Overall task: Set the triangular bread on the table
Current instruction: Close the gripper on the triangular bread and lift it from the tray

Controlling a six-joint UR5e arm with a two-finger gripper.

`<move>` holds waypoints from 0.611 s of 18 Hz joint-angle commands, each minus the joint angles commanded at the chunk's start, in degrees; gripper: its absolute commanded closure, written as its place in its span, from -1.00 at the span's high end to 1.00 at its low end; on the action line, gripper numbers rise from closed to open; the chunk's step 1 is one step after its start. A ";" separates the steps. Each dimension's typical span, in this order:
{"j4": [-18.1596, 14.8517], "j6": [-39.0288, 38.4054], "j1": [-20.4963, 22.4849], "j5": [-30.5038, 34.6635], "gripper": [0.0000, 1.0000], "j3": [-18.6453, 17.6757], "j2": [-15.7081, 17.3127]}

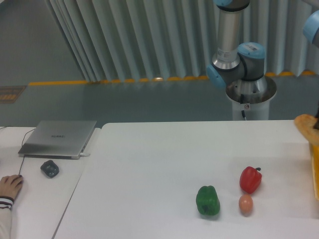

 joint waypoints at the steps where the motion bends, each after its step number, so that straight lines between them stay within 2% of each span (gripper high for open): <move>1: 0.52 -3.16 -0.96 0.09 -0.35 0.26 0.00; 6: 1.41 -16.53 -5.71 -1.40 -0.35 0.00 -0.09; 10: 1.06 -20.58 -7.56 -2.99 -0.35 -0.52 -0.35; 11: 1.14 -24.60 -8.35 -3.86 -0.34 -0.79 -0.53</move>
